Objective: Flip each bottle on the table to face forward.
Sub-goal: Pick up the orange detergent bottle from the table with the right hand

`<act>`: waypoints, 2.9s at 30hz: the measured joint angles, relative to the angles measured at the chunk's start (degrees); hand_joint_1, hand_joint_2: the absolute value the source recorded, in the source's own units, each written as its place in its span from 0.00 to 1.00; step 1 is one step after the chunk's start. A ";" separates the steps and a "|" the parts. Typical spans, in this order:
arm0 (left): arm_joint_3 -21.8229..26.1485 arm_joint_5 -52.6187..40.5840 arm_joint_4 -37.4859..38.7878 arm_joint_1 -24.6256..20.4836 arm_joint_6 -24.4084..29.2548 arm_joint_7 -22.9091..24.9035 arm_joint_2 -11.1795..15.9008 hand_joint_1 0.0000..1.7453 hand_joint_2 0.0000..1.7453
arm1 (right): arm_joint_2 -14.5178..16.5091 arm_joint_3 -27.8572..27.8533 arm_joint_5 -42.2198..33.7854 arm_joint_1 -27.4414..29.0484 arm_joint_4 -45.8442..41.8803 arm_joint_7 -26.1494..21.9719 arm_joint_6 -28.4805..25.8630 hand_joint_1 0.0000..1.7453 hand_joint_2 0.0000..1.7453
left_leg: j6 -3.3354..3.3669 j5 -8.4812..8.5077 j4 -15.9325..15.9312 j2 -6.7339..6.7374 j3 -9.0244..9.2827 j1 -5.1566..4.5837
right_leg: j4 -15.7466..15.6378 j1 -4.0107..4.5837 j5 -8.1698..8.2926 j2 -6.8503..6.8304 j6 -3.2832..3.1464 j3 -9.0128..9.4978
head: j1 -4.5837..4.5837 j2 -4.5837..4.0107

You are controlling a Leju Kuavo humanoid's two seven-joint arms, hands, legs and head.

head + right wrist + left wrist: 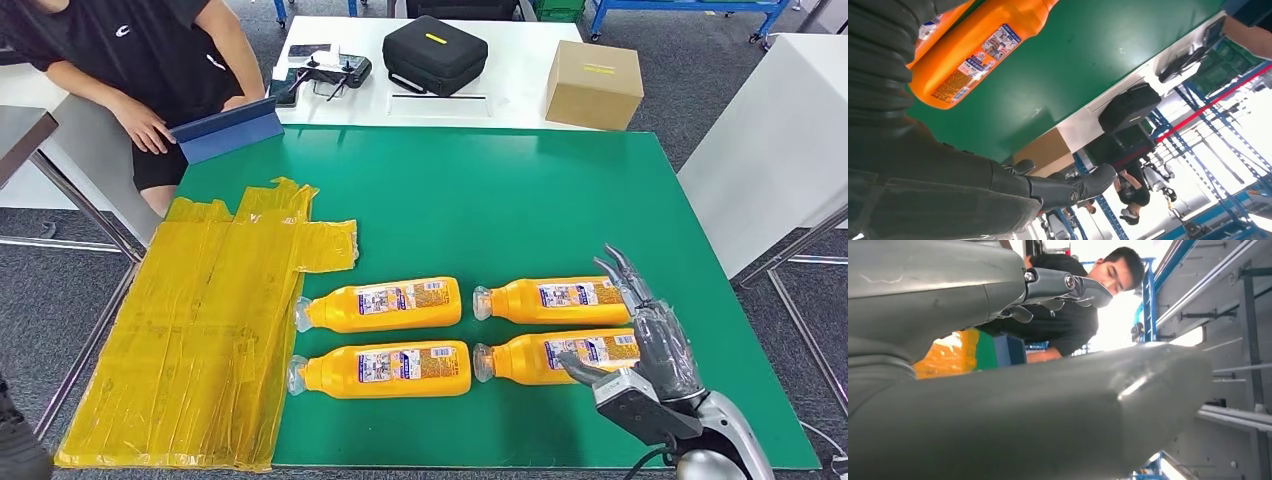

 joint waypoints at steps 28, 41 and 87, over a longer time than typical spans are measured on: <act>-17.22 -0.04 5.86 -5.21 8.89 0.96 8.25 0.00 0.00 | 3.65 7.18 5.34 -12.29 11.64 2.45 -0.07 0.00 1.00 | 0.09 0.14 0.01 0.03 -0.07 0.00 | 0.04 0.01 0.11 0.04 0.11 0.02 | 0.01 0.00; -16.59 -1.86 4.60 -1.02 12.22 6.78 11.64 0.00 0.00 | 6.39 13.23 9.17 -17.27 14.27 3.97 1.66 0.00 1.00 | 0.09 0.15 -0.01 0.03 -0.08 0.01 | 0.05 0.01 0.11 0.05 0.09 -0.01 | 0.01 0.00; -19.08 -7.89 8.07 -5.87 14.50 11.81 6.87 0.00 0.00 | 6.22 9.56 22.91 -18.33 18.11 7.53 -3.50 0.00 0.00 | 0.09 0.16 0.04 0.12 -0.11 -0.02 | 0.03 -0.01 0.17 0.12 0.15 -0.10 | 0.00 0.00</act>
